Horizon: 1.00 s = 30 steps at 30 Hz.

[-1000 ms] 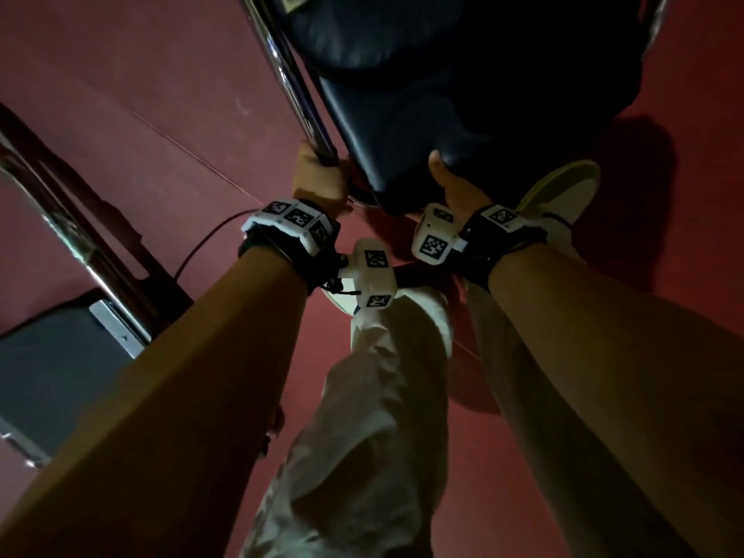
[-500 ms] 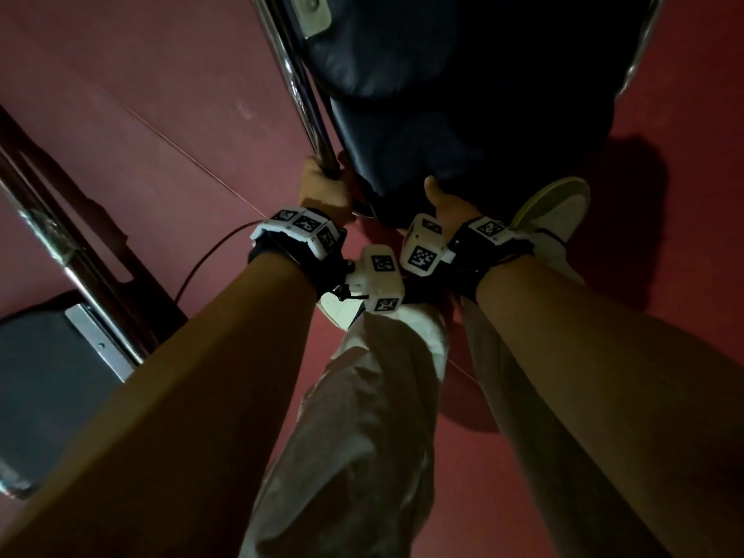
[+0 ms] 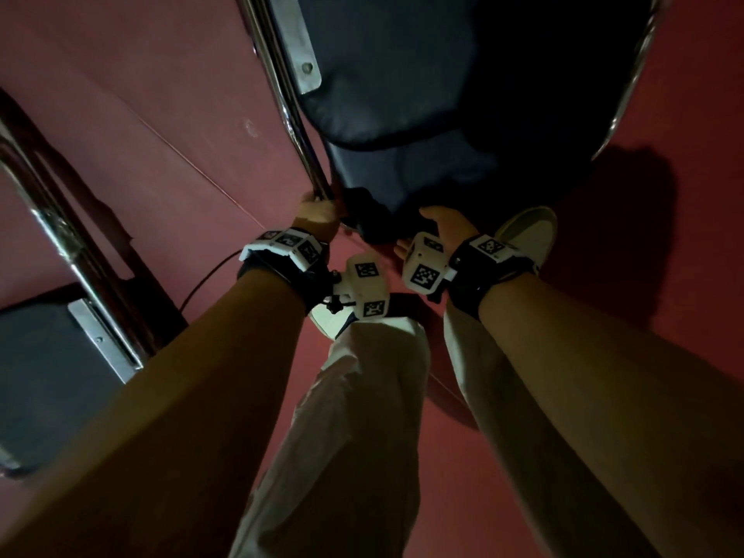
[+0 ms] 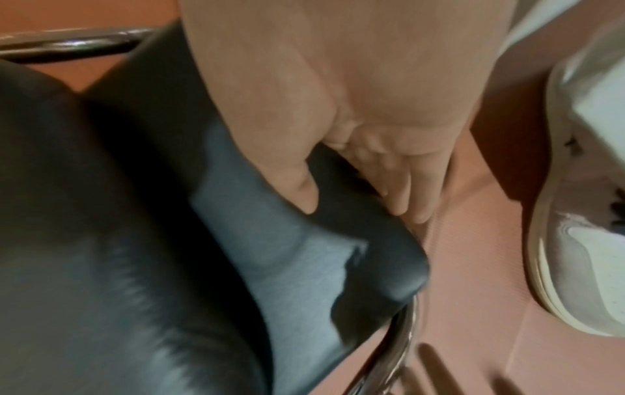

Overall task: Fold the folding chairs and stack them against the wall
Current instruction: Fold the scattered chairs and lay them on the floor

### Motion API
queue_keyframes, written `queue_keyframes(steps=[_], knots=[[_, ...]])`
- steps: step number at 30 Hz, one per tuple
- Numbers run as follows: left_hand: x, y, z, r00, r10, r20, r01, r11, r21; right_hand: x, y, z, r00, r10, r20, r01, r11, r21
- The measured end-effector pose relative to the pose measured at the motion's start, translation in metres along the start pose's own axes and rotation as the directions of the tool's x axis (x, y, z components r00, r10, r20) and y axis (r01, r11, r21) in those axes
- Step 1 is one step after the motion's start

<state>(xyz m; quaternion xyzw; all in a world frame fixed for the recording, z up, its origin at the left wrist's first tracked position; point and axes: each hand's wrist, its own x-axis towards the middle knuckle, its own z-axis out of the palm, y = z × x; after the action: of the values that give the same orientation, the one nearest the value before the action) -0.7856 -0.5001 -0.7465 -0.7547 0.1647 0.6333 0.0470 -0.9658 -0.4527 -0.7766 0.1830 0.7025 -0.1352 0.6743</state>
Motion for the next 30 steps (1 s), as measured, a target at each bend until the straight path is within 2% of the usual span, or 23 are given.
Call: queue_keyframes(steps=[3,7,11,17,20,22,25,27,30], knots=[[-0.029,0.010,0.007,0.997,0.046,-0.069,-0.046,0.999,0.000,-0.037,-0.015,-0.003,0.999,-0.005,0.036,0.003,0.999,0.050],[-0.100,0.044,0.004,0.988,0.070,-0.140,-0.080,0.995,-0.067,-0.107,-0.051,-0.002,0.997,-0.019,0.076,0.015,0.998,0.059],[-0.198,0.101,-0.028,0.980,0.117,-0.159,-0.144,0.976,-0.166,-0.233,-0.101,0.012,0.987,-0.074,0.143,0.063,0.995,0.081],[-0.386,0.193,-0.106,0.922,0.207,-0.327,-0.308,0.905,-0.294,-0.464,-0.166,0.029,0.946,-0.228,0.232,0.202,0.971,0.130],[-0.483,0.227,-0.146,0.865,0.255,-0.432,-0.427,0.827,-0.366,-0.573,-0.186,0.039,0.891,-0.349,0.289,0.326,0.937,0.127],[-0.534,0.245,-0.164,0.820,0.289,-0.494,-0.512,0.756,-0.408,-0.625,-0.195,0.045,0.862,-0.387,0.328,0.361,0.922,0.140],[-0.616,0.259,-0.189,0.770,0.312,-0.557,-0.608,0.624,-0.491,-0.713,-0.205,0.057,0.818,-0.394,0.418,0.376,0.918,0.129],[-0.652,0.265,-0.202,0.737,0.319,-0.596,-0.655,0.554,-0.513,-0.753,-0.212,0.068,0.794,-0.392,0.465,0.383,0.916,0.119],[-0.702,0.268,-0.229,0.682,0.313,-0.661,-0.720,0.444,-0.532,-0.809,-0.223,0.096,0.729,-0.402,0.554,0.432,0.898,0.082]])
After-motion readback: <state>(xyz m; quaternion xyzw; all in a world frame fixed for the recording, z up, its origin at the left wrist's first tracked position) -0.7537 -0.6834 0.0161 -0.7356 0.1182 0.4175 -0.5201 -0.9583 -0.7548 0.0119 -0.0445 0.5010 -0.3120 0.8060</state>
